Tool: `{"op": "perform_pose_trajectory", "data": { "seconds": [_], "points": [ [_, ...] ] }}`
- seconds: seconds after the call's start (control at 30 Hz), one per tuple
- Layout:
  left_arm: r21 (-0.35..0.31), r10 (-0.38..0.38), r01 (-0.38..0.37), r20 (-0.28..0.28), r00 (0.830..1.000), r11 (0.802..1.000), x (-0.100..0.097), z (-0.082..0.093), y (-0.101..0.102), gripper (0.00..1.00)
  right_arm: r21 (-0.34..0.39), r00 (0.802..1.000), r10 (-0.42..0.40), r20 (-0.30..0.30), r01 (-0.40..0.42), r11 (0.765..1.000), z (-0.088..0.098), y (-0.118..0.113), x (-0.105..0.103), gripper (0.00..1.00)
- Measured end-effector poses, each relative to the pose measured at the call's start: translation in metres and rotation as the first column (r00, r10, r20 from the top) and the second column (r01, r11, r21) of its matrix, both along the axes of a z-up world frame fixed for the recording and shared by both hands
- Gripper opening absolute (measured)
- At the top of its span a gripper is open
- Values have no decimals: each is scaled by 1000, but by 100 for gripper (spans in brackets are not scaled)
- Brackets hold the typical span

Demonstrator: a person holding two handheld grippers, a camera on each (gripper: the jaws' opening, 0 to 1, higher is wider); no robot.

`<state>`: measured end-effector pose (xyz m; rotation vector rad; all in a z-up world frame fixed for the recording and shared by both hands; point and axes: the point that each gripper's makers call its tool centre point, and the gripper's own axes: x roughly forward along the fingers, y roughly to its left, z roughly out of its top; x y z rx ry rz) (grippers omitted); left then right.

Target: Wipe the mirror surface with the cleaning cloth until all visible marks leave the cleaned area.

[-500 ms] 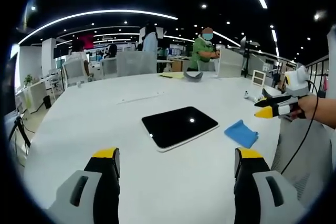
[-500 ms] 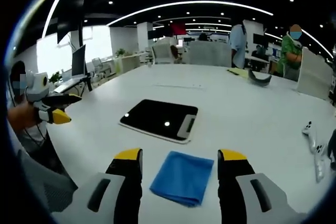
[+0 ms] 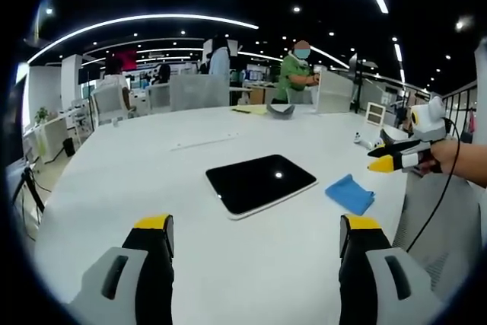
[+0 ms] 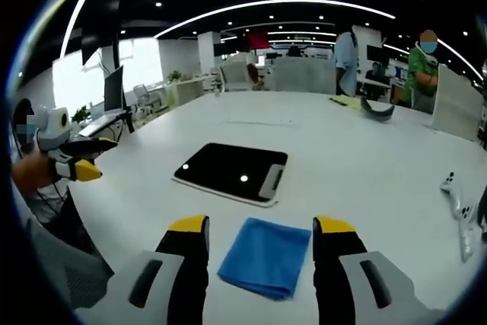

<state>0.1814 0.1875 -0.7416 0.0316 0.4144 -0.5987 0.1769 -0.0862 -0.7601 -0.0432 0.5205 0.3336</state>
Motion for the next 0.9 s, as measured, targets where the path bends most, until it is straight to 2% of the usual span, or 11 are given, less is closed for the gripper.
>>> {"op": "perform_pose_trajectory", "data": {
  "seconds": [0.9],
  "points": [
    [-2, 4, -4, -9, 1000, 1000, -1, -3, 2, 91, 4, 999, 5, -37, -5, 1000, -12, -1, -1, 48]
  ]
}}
